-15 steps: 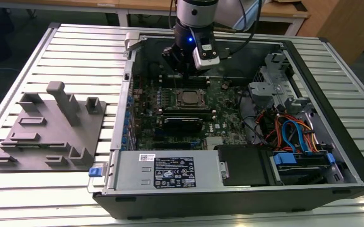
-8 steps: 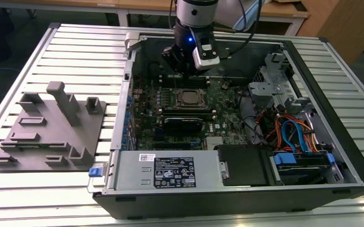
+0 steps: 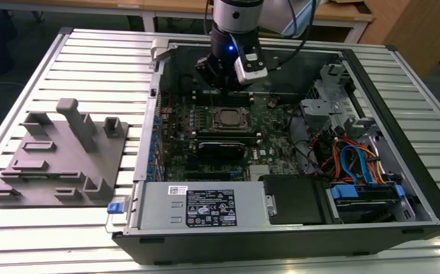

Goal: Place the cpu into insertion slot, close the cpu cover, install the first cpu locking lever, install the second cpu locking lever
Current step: 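Install the first cpu locking lever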

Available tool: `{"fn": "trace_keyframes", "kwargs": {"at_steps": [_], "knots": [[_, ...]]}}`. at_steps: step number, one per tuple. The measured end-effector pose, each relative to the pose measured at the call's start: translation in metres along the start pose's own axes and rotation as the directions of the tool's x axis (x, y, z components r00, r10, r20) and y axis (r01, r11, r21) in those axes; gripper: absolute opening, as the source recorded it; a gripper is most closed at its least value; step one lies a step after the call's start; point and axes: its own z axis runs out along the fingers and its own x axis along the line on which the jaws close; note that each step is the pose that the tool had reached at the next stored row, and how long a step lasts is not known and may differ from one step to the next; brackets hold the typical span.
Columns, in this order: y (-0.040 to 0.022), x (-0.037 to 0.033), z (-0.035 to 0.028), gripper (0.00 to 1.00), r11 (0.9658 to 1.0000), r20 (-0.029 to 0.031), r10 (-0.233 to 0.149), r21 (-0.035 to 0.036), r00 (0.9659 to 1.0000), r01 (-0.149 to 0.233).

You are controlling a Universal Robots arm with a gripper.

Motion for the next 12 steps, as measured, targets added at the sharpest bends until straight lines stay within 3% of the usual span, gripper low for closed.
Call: {"fn": "trace_keyframes", "kwargs": {"at_steps": [3,9,10,12], "knots": [[0.0,0.0,0.0006,0.1,0.9987,-0.0005,-0.051,0.0006,0.9987,0.051],[-0.0027,0.0138,0.0023,0.1,0.9983,0.0013,-0.058,-0.0004,0.9983,0.058],[-0.0031,0.0153,0.0027,0.1,0.9983,0.0044,-0.059,-0.0012,0.9983,0.059],[-0.0036,0.0182,0.0032,0.1,0.9982,0.018,-0.06,-0.0031,0.9981,0.06]]}}
